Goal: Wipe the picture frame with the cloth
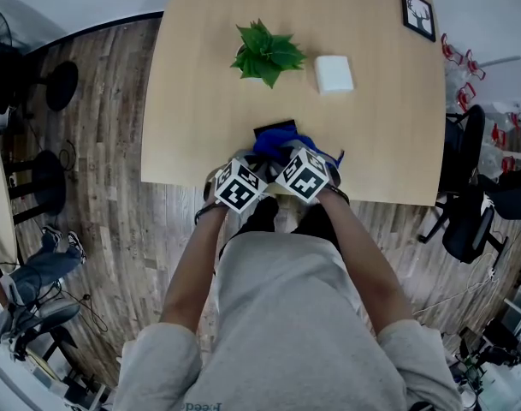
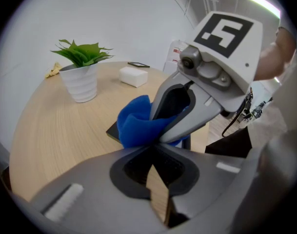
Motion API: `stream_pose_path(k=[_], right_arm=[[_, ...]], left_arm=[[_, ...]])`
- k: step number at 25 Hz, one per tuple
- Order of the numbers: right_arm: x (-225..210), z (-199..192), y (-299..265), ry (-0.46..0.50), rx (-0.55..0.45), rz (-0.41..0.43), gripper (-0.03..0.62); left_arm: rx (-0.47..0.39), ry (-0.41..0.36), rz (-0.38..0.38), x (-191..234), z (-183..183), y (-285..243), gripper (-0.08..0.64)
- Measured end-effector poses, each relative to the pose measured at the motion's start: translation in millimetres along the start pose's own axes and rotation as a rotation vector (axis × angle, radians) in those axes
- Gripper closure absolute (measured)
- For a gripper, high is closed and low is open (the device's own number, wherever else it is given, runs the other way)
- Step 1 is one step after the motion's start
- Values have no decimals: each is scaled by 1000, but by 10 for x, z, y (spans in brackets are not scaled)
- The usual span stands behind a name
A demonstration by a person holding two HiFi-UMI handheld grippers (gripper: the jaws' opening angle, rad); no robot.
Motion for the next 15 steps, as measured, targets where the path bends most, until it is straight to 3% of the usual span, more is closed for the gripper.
stream_pose_path(k=[15], right_arm=[[276,-154,65,-36,5,-10,514]], left_arm=[[-12,10,2,8,-9,2,508]])
Point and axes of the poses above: the fingertips, and each gripper's own axes: y backward along the fingers, x to its left, z out of its top, the point moved 9 cm from there along y, backward along the fingers
